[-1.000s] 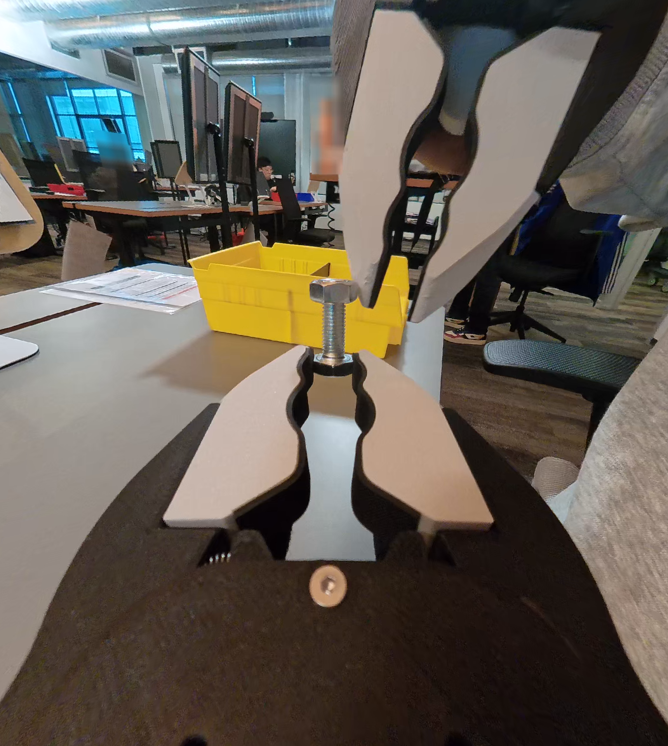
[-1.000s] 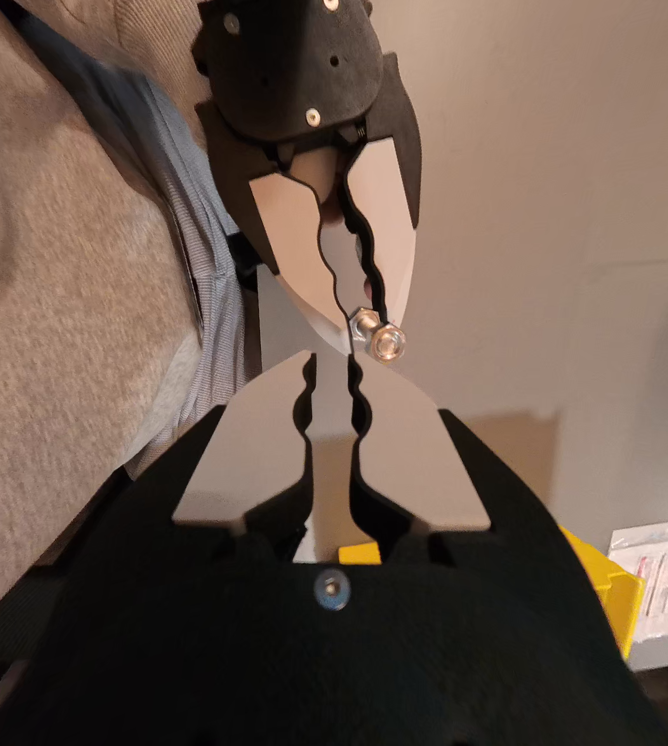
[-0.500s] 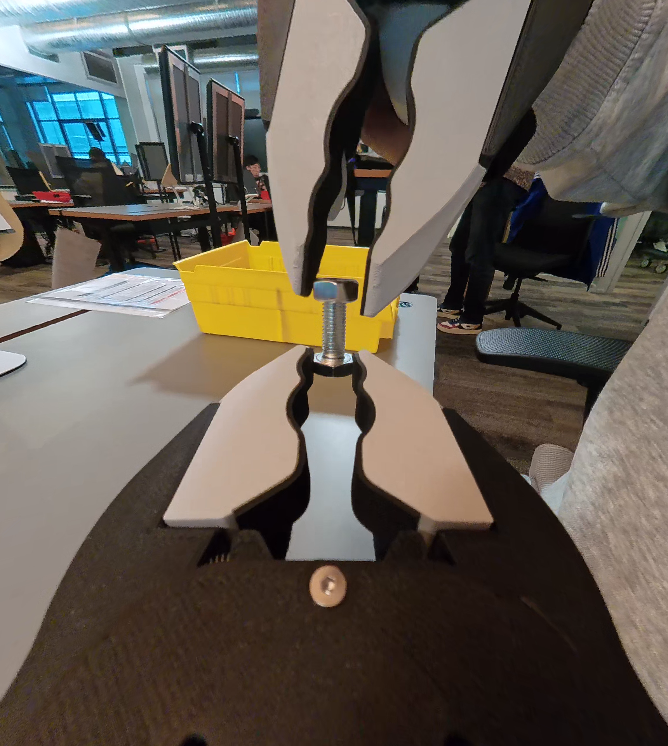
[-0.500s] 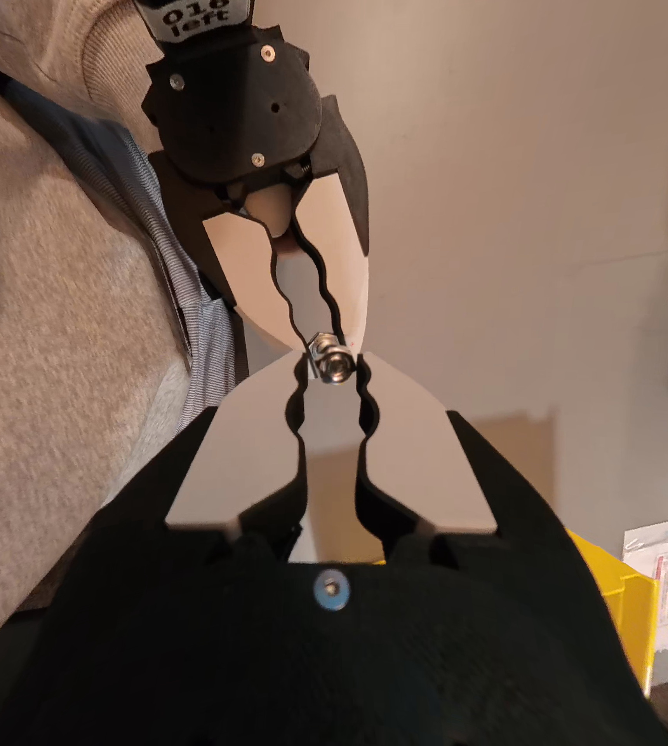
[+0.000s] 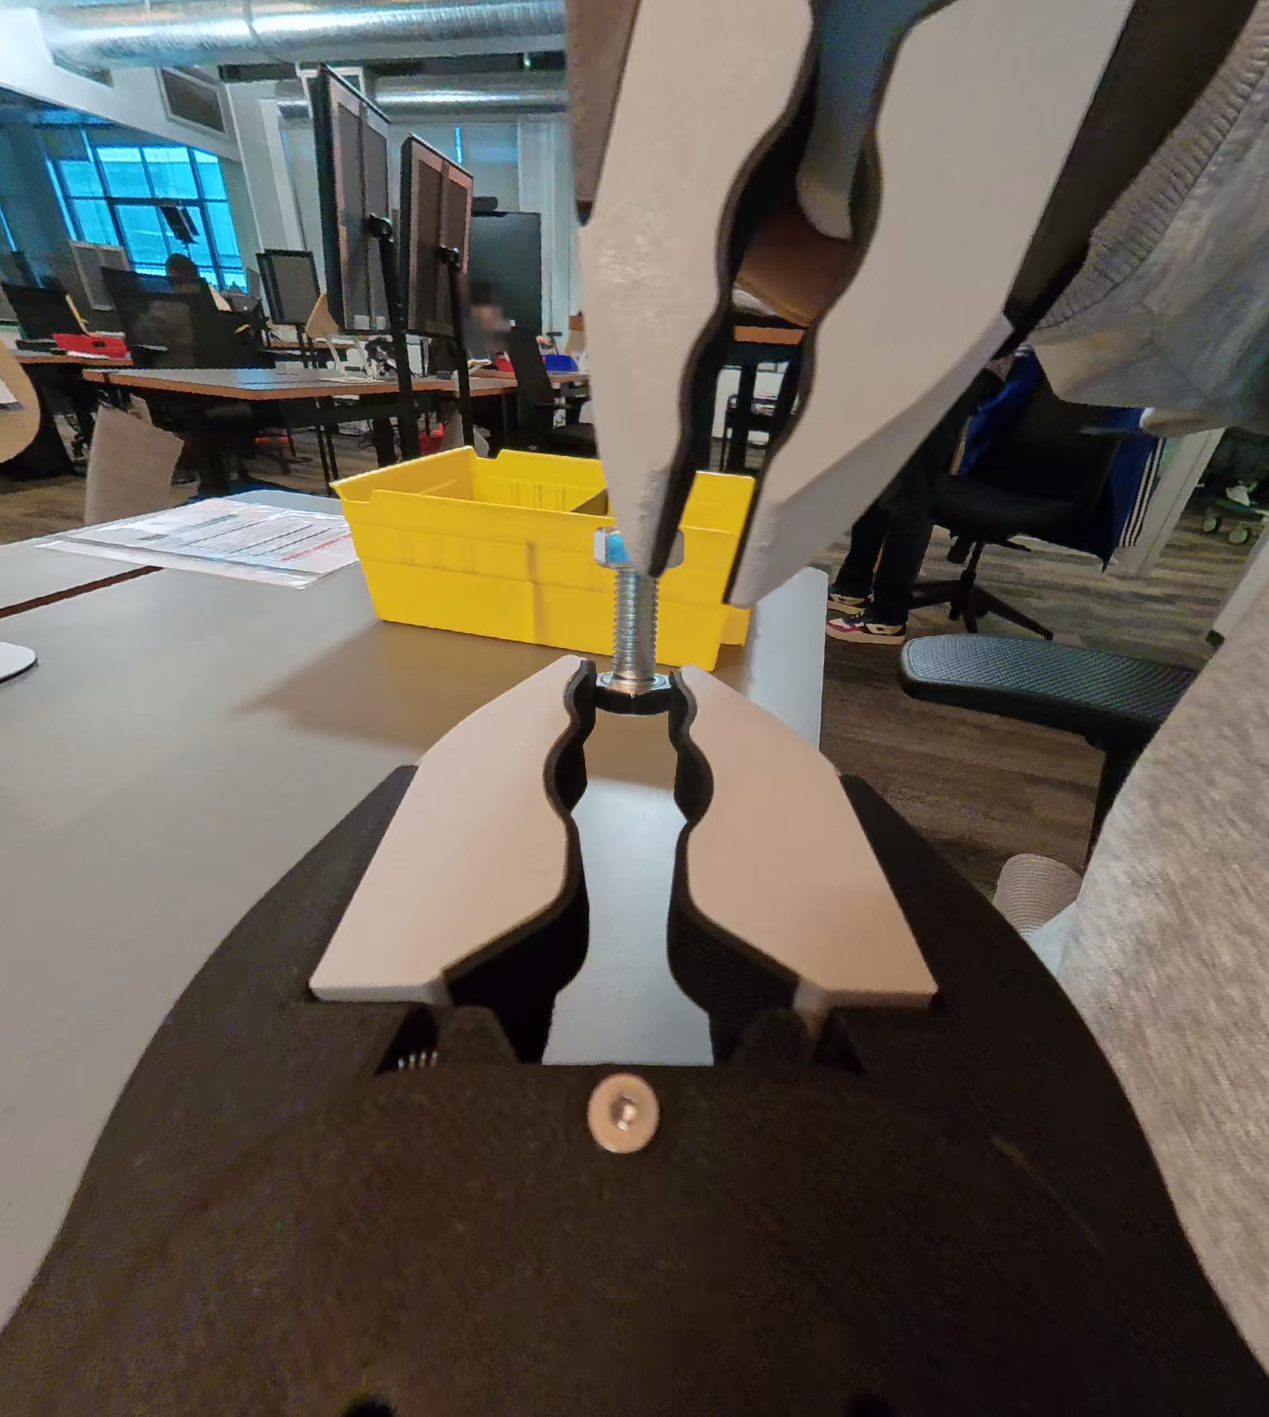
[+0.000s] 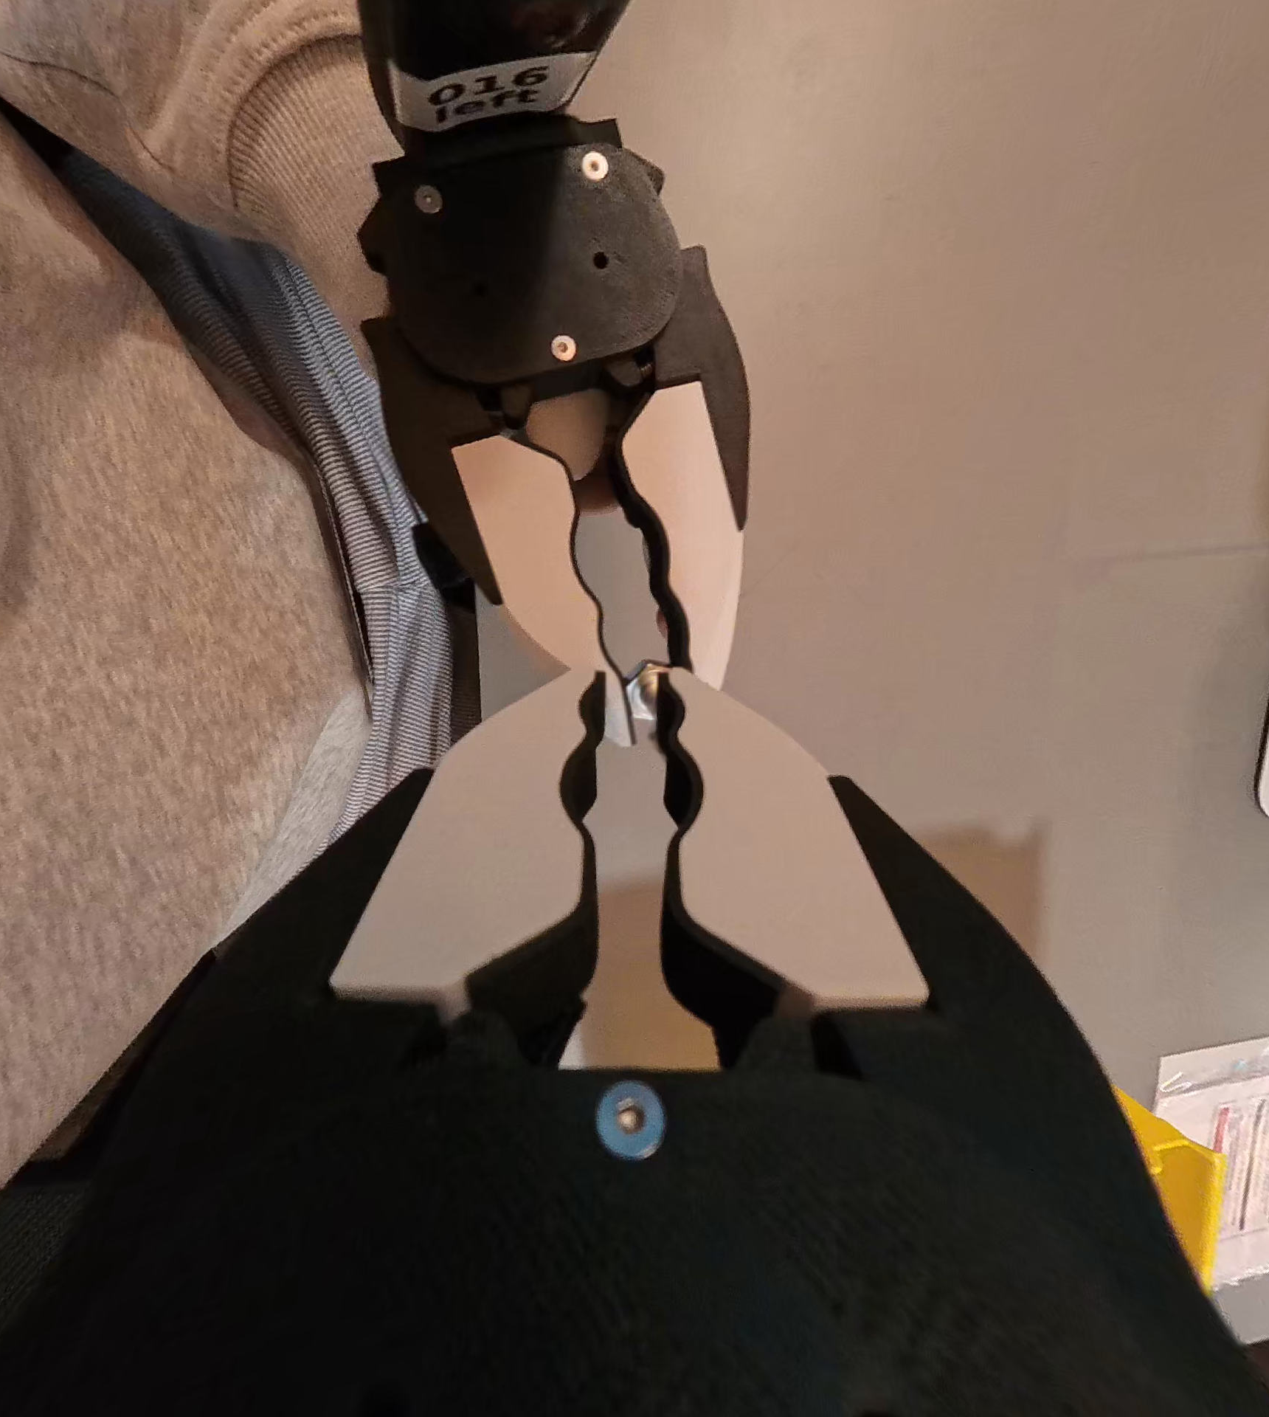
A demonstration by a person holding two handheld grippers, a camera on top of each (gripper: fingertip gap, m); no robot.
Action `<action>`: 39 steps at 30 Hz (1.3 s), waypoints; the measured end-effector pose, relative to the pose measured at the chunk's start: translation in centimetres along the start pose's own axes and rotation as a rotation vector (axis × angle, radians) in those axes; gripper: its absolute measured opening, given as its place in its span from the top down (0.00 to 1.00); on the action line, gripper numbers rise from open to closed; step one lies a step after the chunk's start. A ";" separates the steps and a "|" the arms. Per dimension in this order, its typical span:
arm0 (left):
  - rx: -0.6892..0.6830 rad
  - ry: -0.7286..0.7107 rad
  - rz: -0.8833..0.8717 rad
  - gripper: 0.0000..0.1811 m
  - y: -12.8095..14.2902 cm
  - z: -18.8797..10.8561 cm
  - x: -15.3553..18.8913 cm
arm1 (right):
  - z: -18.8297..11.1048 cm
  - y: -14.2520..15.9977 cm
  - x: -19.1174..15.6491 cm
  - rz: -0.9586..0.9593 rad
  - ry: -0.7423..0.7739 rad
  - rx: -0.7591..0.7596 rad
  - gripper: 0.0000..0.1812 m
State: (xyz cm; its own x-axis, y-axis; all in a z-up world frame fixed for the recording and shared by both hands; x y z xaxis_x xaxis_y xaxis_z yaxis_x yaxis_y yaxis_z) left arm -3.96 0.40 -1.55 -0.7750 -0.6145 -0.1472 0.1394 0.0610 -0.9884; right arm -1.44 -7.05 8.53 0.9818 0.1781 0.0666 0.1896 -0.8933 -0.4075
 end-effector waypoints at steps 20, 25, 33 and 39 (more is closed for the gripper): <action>0.027 -0.013 0.020 0.90 -0.4 -0.1 0.1 | -0.5 1.2 1.0 0.078 0.043 -0.043 0.87; 0.008 -0.001 0.039 0.90 -0.2 0.1 0.4 | 0.0 0.7 0.8 0.059 0.039 -0.028 0.87; 0.014 0.006 0.029 0.90 -0.2 0.0 0.3 | 0.0 0.3 1.0 0.044 0.042 -0.023 0.90; 0.046 0.061 -0.010 0.90 -0.3 0.0 0.4 | -0.2 0.2 0.6 -0.022 0.031 -0.024 0.90</action>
Point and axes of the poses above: each gripper's, where its closed fingertips meet, z out along the fingers, y out of its underside, x = y × z across the jaws, the point moved 8 cm from there along -z, back along the fingers, and after that the axes turned 12 degrees about z, right-handed, at the moved point
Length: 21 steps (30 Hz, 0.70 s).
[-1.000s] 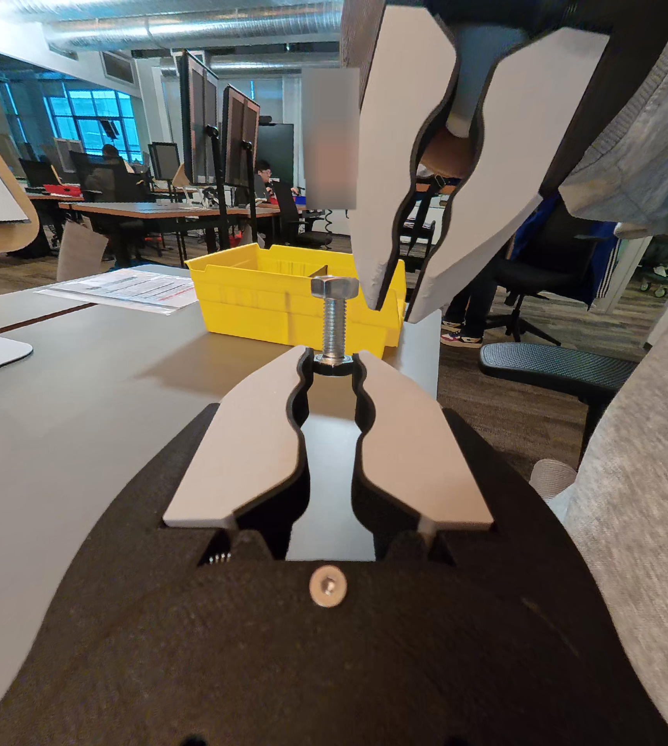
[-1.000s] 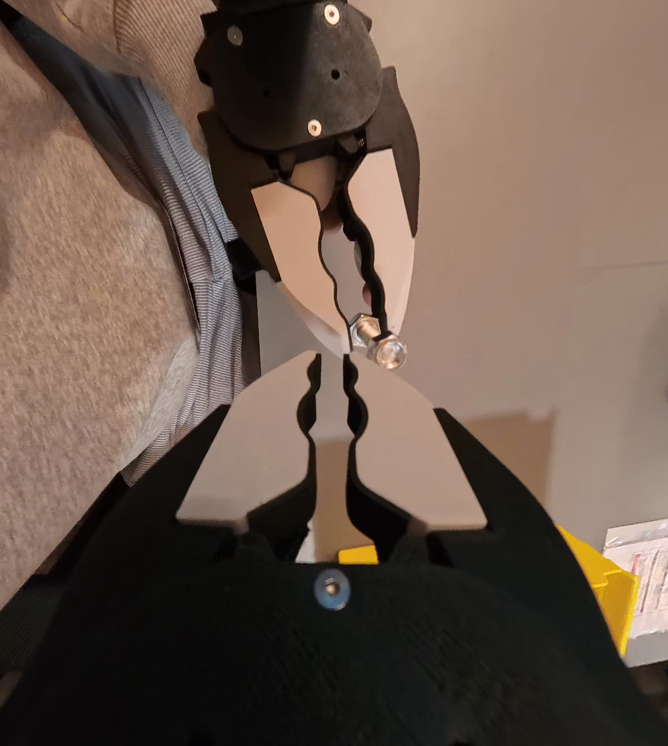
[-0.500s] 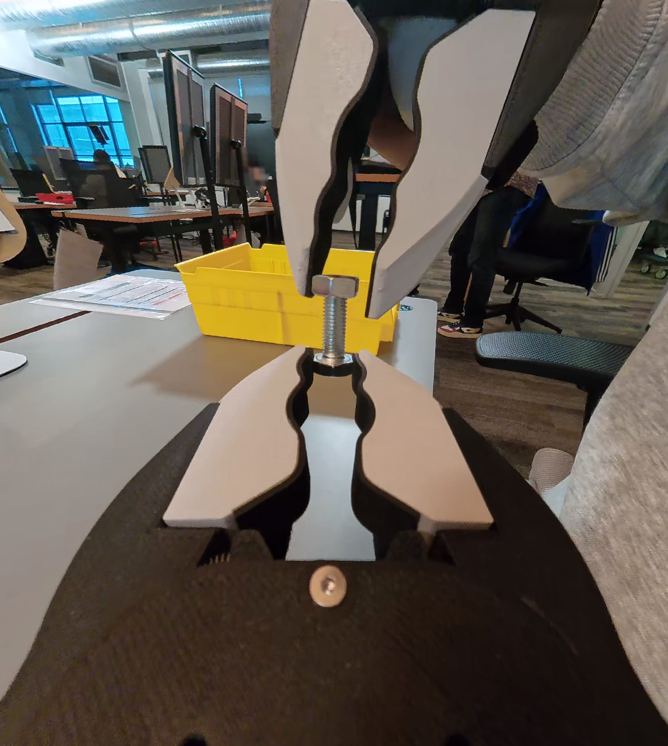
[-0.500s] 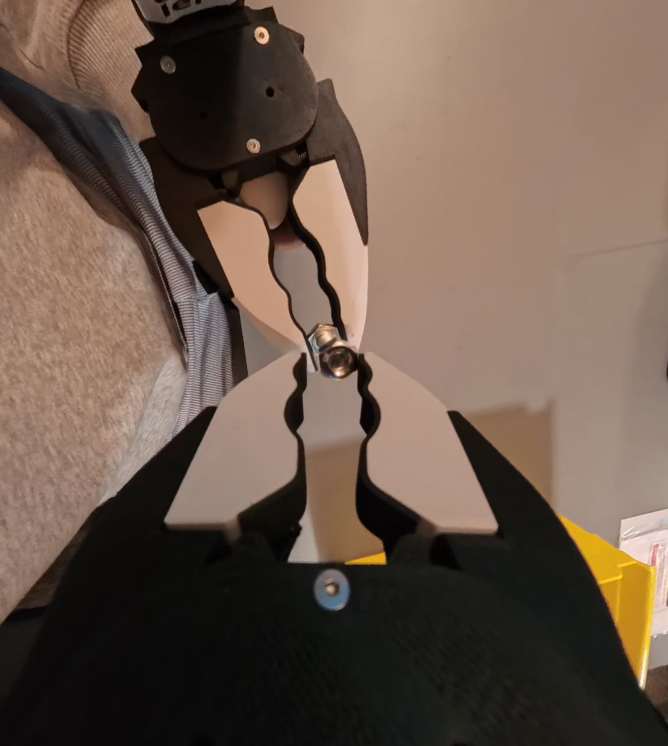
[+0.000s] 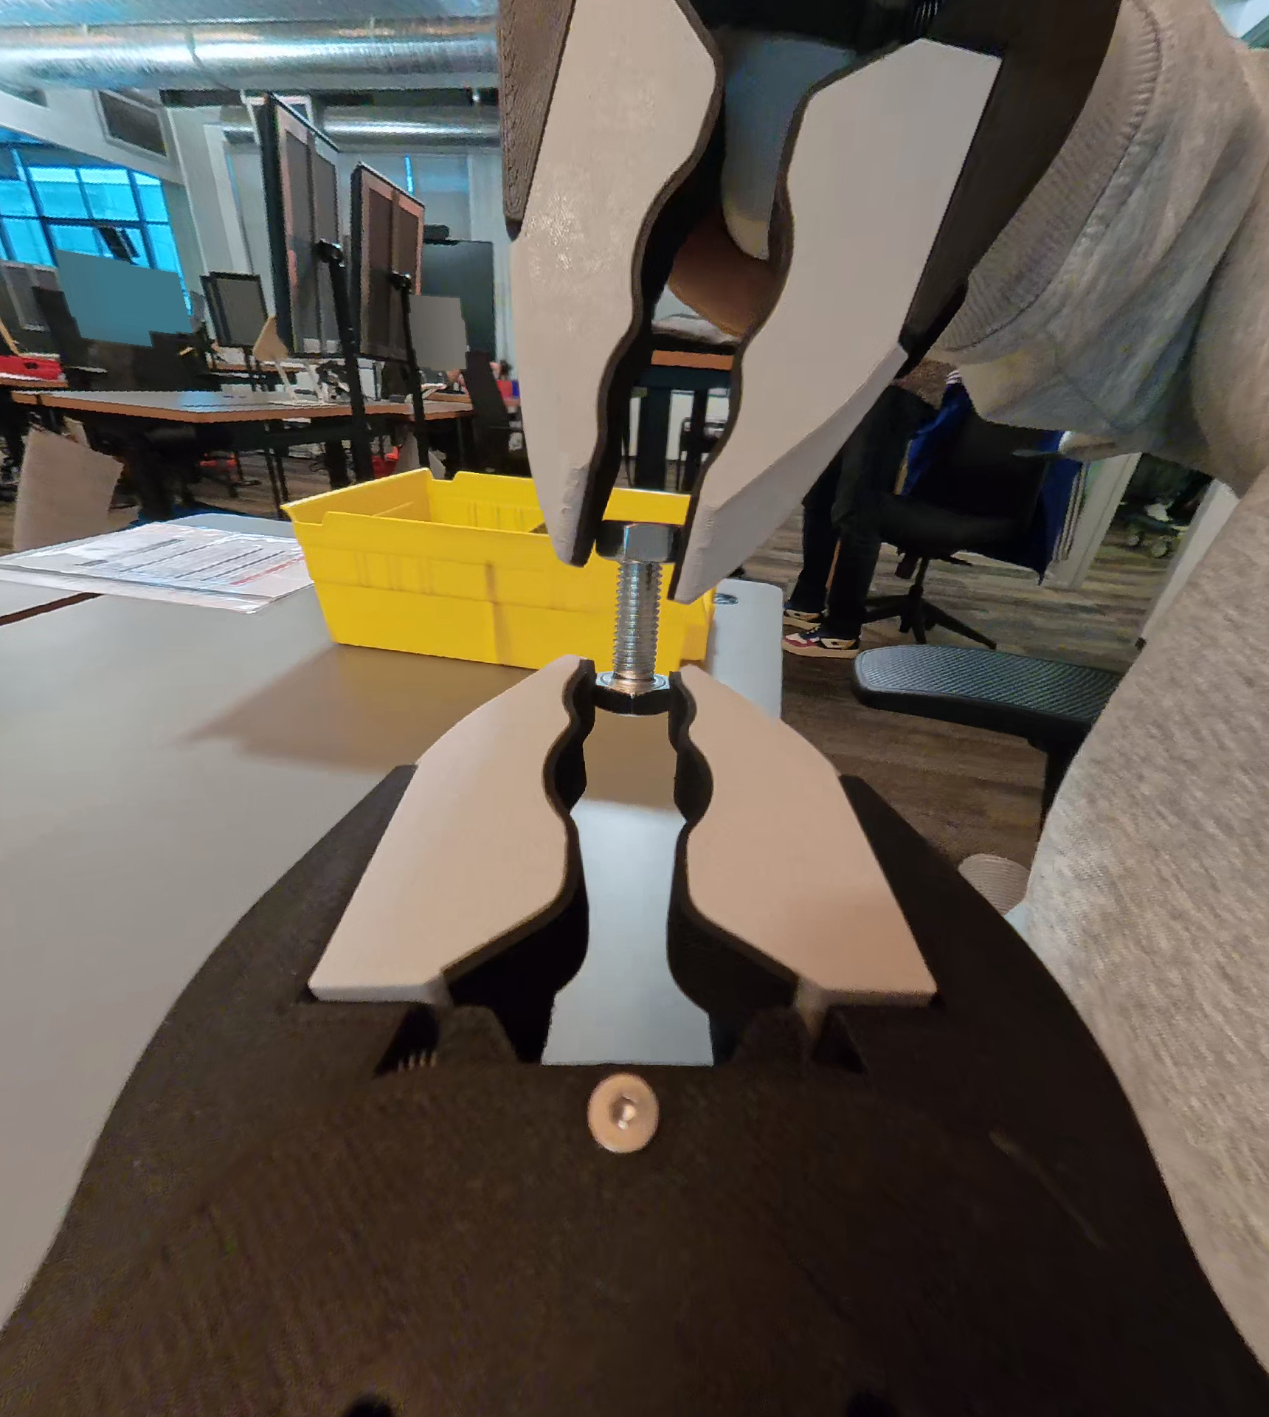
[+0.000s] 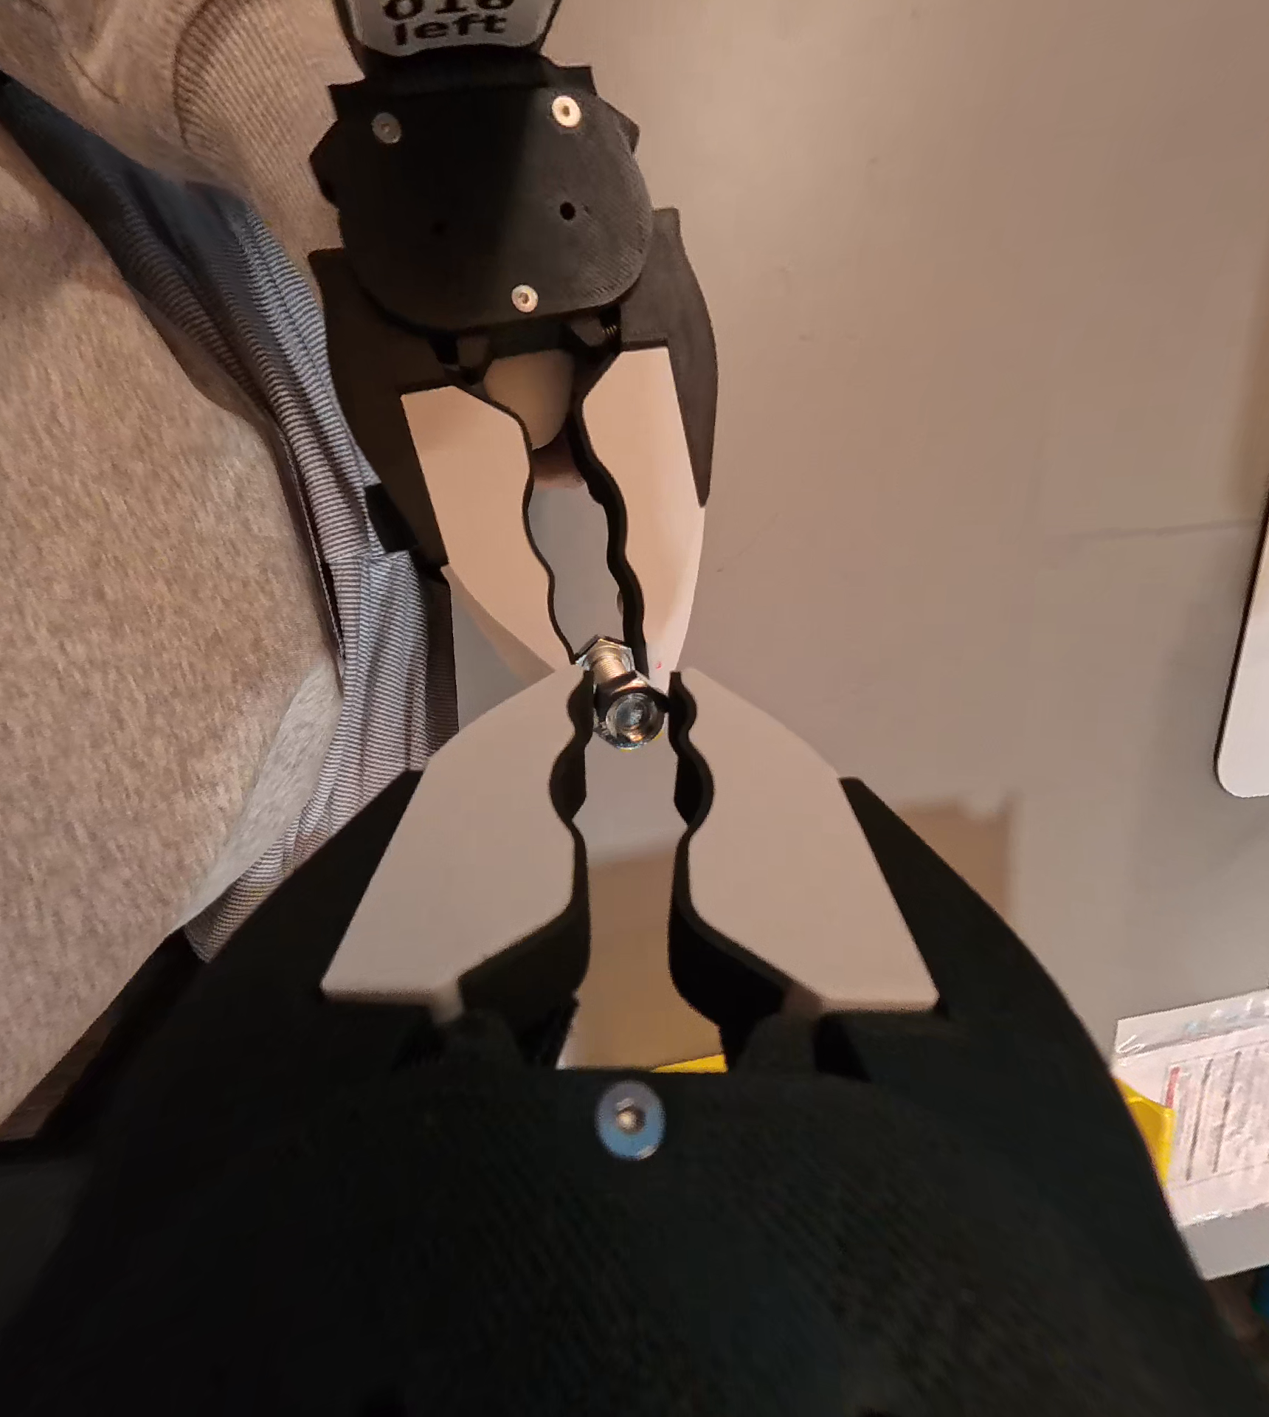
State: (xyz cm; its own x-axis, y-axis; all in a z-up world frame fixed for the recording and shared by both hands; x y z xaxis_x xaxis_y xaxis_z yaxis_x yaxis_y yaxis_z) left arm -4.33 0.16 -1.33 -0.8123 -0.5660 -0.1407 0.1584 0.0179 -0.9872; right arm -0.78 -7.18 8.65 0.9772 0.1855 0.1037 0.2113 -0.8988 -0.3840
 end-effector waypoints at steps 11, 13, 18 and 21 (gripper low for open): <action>0.046 0.062 -0.023 0.90 -0.2 -0.1 0.3 | -0.6 0.5 -0.1 -0.049 -0.035 0.040 0.82; 0.044 0.051 -0.022 0.90 -0.2 -0.2 0.2 | -0.8 0.6 0.0 0.002 -0.035 0.047 0.81; 0.015 -0.003 0.015 0.90 -0.1 -0.1 0.0 | -1.0 0.5 0.8 0.301 -0.084 0.101 0.80; -0.019 -0.059 0.071 0.90 0.0 -0.2 -0.1 | -0.8 0.8 1.2 0.455 -0.140 0.102 0.77</action>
Point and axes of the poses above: each gripper's, where its closed fingertips meet, z out along the fingers, y out of its underside, x = y × z across the jaws, the point moved 8 cm from there along -z, back along the fingers, and after that the axes turned 12 degrees about z, right-handed, at the moved point
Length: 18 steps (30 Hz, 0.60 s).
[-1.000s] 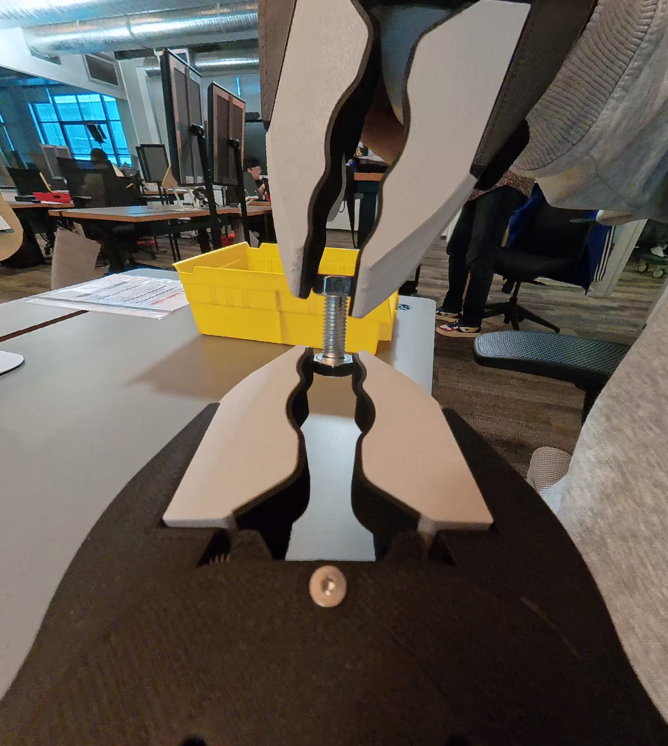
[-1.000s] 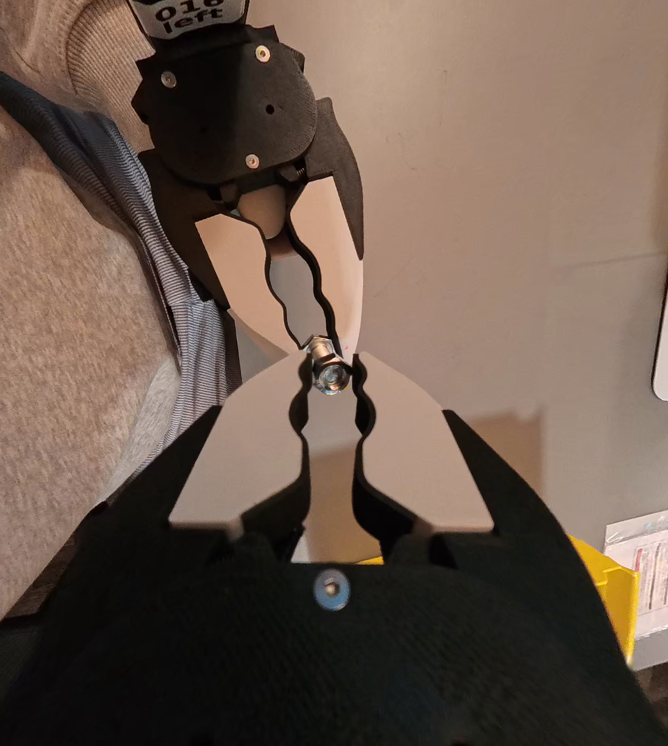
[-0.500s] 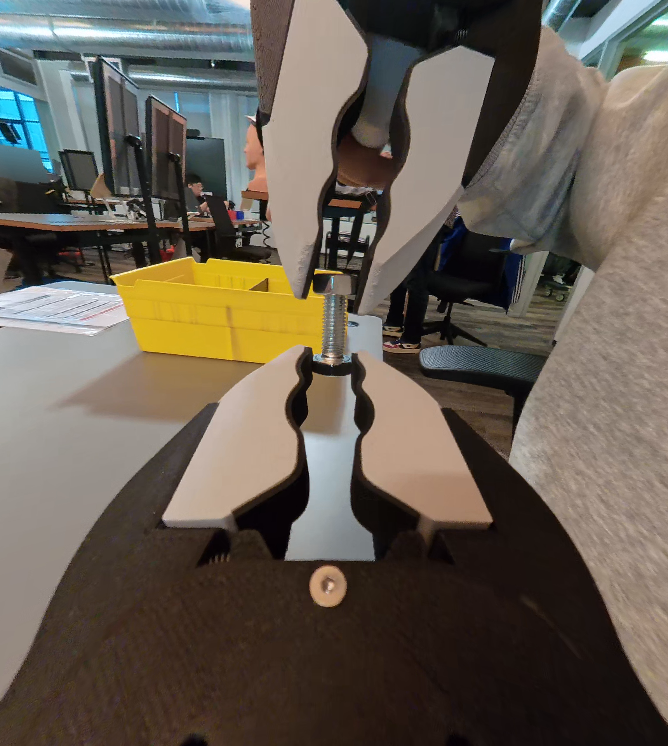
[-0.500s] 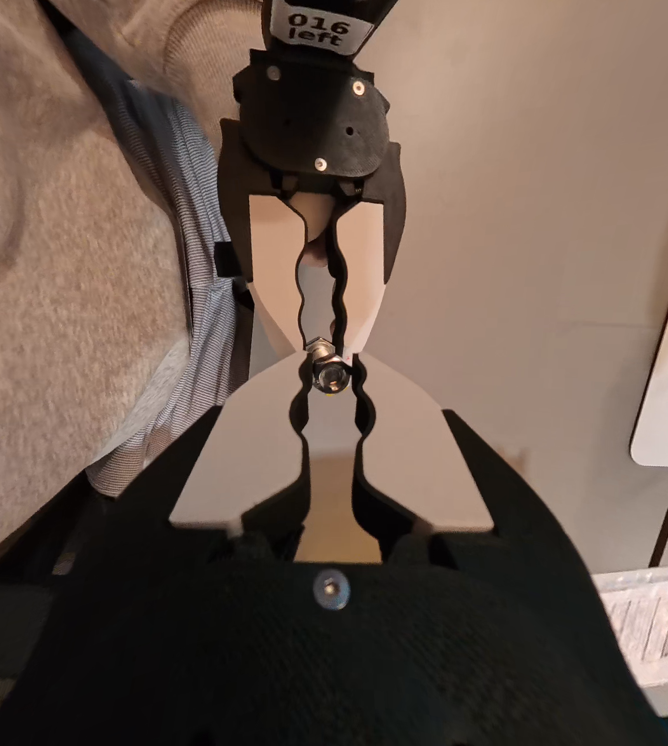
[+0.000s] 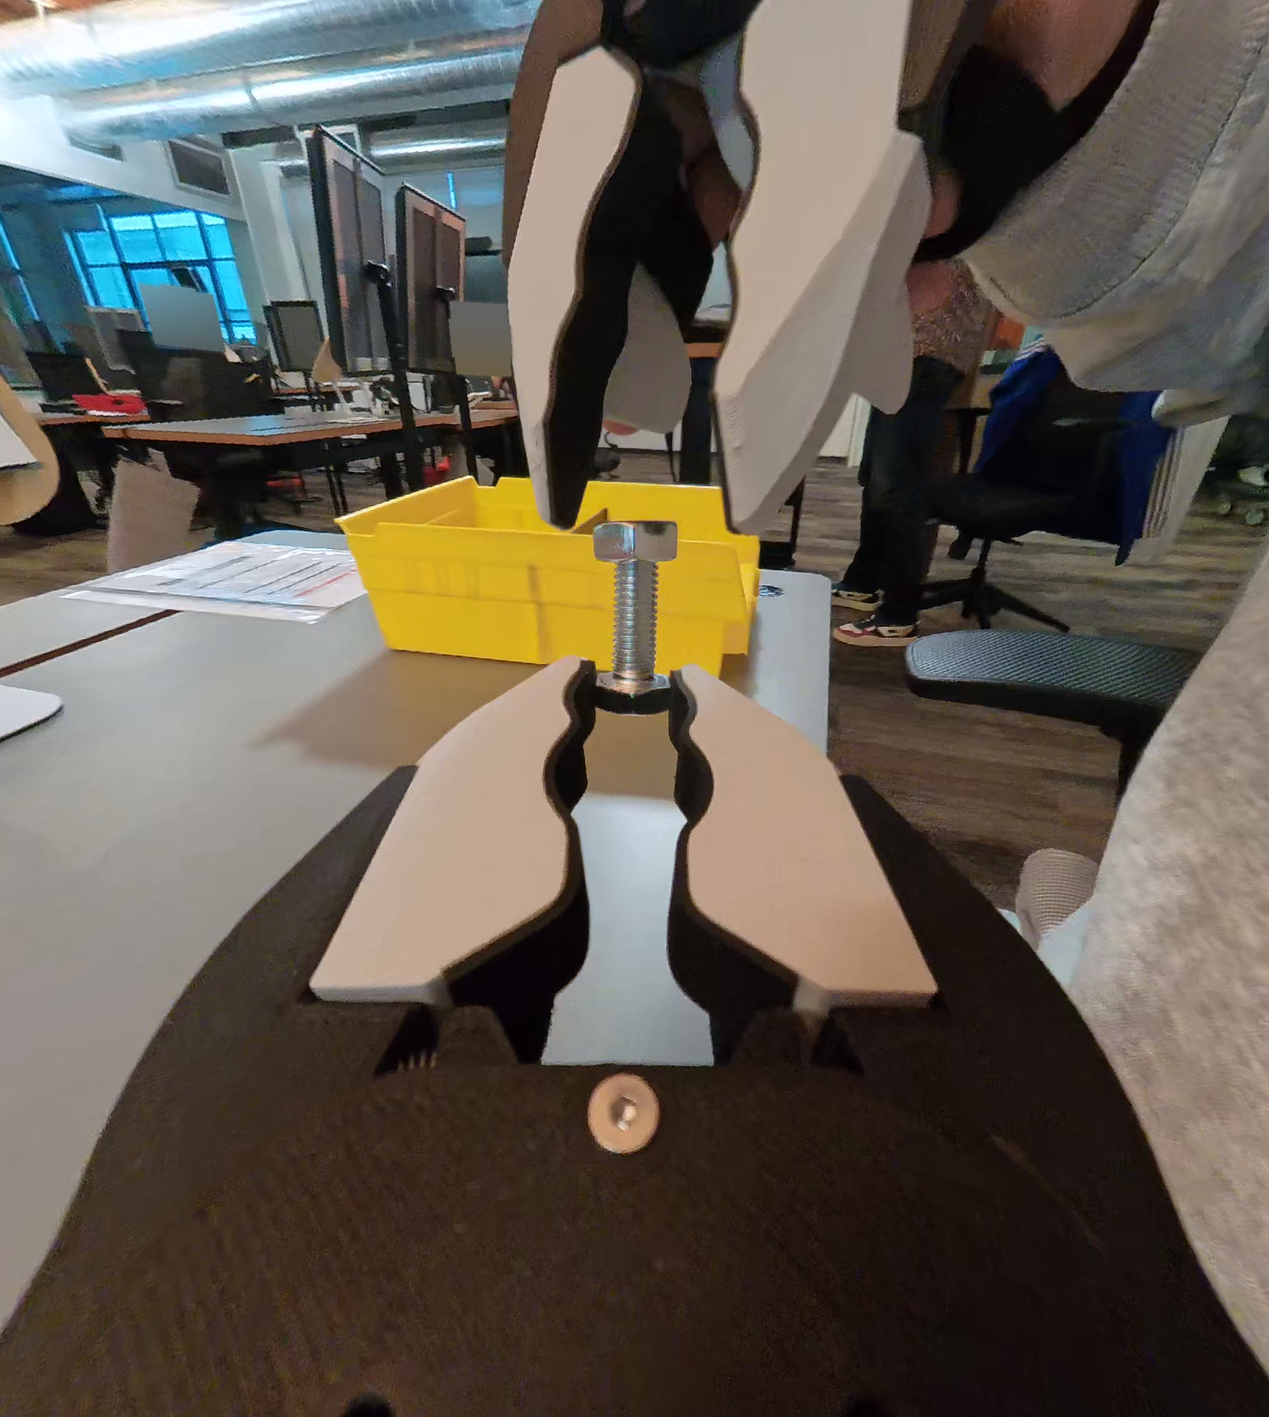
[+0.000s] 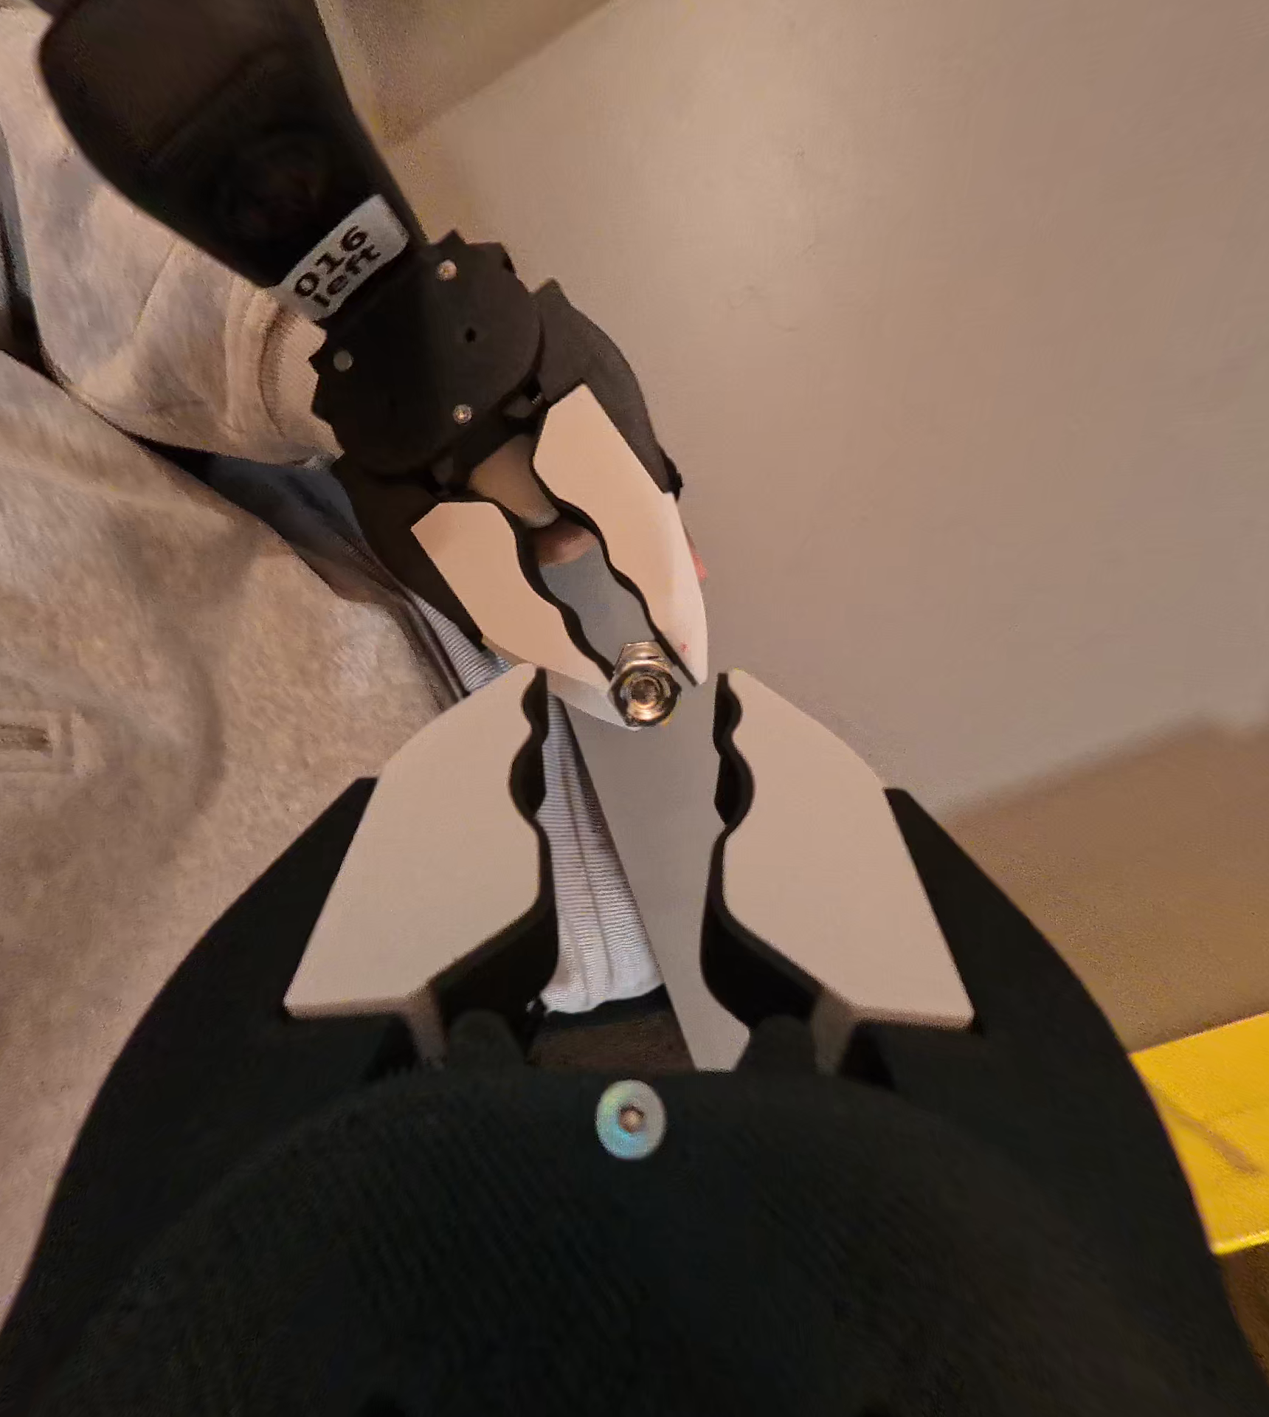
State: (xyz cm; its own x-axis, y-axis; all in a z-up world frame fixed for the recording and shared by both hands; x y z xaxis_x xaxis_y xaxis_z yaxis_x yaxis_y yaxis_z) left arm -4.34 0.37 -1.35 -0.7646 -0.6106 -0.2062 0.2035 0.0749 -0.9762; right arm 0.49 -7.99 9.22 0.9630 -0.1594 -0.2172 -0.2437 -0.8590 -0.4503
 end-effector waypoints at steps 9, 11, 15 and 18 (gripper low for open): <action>-0.016 -0.036 0.031 0.90 -0.1 0.0 0.1 | 0.5 0.1 0.5 0.021 0.013 -0.023 0.85; -0.015 -0.033 0.024 0.90 -0.1 -0.1 0.0 | 0.5 0.1 0.4 0.010 0.000 -0.033 0.89; -0.001 -0.001 0.004 0.90 -0.1 -0.1 0.1 | 0.5 0.0 0.1 -0.074 -0.009 -0.059 0.89; 0.028 0.055 -0.040 0.90 -0.2 -0.1 0.2 | 0.3 0.0 -0.4 -0.184 -0.018 -0.087 0.89</action>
Point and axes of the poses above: each gripper's, where its closed fingertips meet, z out along the fingers, y out of its underside, x = y × z across the jaws, the point moved 8 cm from there along -z, back along the fingers, and after that the axes turned 12 degrees about z, right-handed, at the moved point
